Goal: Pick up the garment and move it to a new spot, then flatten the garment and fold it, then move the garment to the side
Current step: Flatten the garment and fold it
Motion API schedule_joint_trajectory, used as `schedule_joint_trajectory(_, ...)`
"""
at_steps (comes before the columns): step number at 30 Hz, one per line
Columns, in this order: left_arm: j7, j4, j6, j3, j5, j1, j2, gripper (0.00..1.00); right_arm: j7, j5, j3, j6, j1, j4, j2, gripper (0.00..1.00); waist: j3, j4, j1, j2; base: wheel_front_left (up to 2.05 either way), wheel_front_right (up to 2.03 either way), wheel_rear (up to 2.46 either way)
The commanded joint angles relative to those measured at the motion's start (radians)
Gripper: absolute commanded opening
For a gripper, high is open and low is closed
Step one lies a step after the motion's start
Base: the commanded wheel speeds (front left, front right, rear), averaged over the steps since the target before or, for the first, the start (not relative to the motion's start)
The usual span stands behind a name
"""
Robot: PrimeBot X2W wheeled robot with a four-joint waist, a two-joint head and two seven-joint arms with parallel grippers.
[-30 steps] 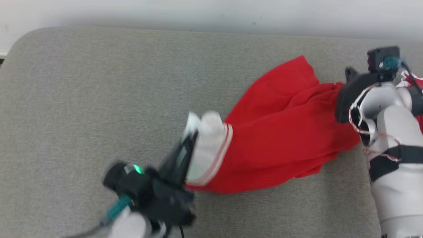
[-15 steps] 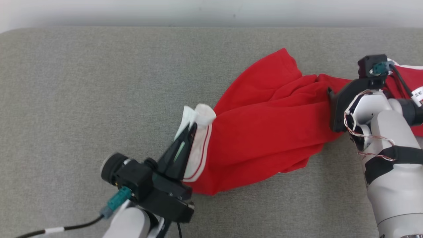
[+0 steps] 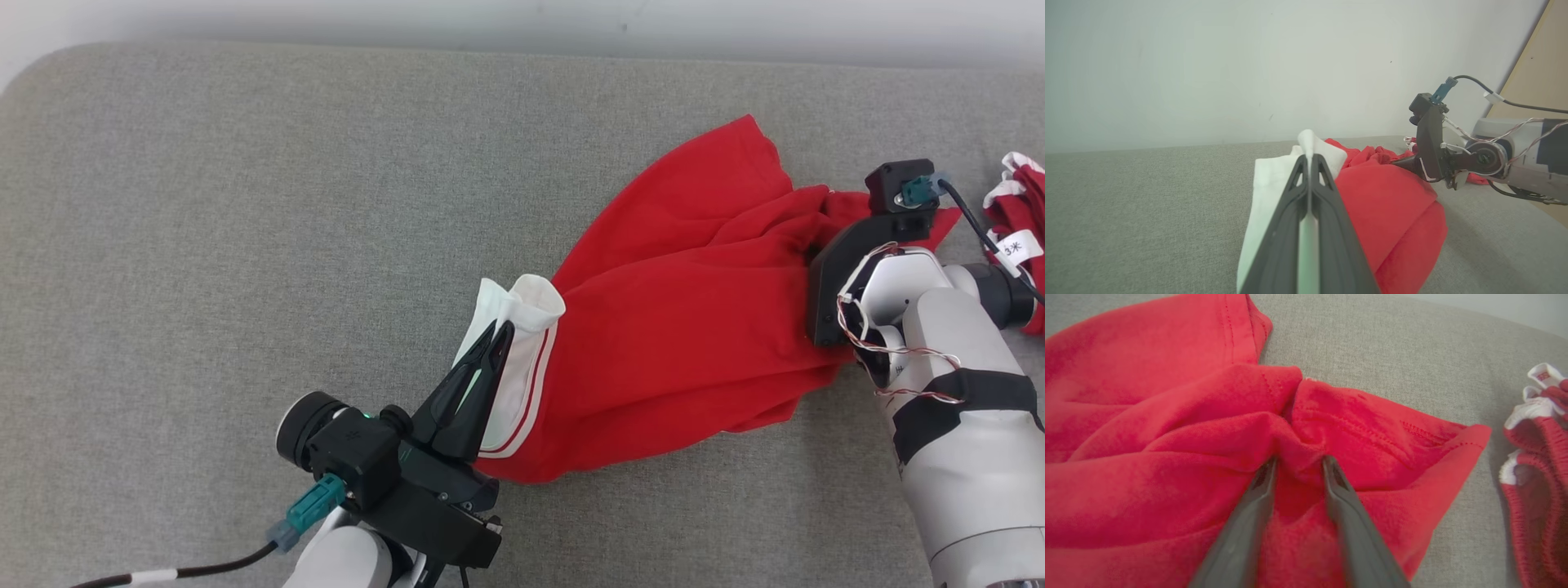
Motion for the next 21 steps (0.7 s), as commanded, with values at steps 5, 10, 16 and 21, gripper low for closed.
schedule_joint_trajectory(5, -0.003, -0.009, 0.001, 0.009, 0.006, 0.003, -0.007, 0.00, -0.034, -0.011, 0.001, -0.002, -0.014, 0.004, 0.001, 0.00, -0.003, -0.005, 0.0000, -0.0001, 0.00, 0.00, 0.00)
schedule_joint_trajectory(10, -0.003, -0.023, 0.001, 0.035, 0.017, -0.050, 0.008, 0.00, -0.106, -0.008, -0.017, -0.002, -0.047, -0.025, 0.007, 0.00, 0.000, -0.013, 0.0000, -0.0001, 0.00, 0.00, 0.00)
schedule_joint_trajectory(16, -0.003, 0.011, 0.001, 0.108, 0.067, -0.237, 0.060, 0.00, -0.226, 0.013, -0.070, -0.002, -0.147, -0.053, 0.046, 0.00, 0.020, -0.051, 0.0000, -0.0001, 0.00, 0.00, 0.00)
schedule_joint_trajectory(21, -0.003, 0.109, 0.003, 0.139, 0.129, -0.471, 0.107, 0.00, -0.361, 0.032, -0.086, -0.002, -0.287, -0.039, 0.085, 0.00, 0.039, -0.103, 0.0000, -0.0001, 0.00, 0.00, 0.00)
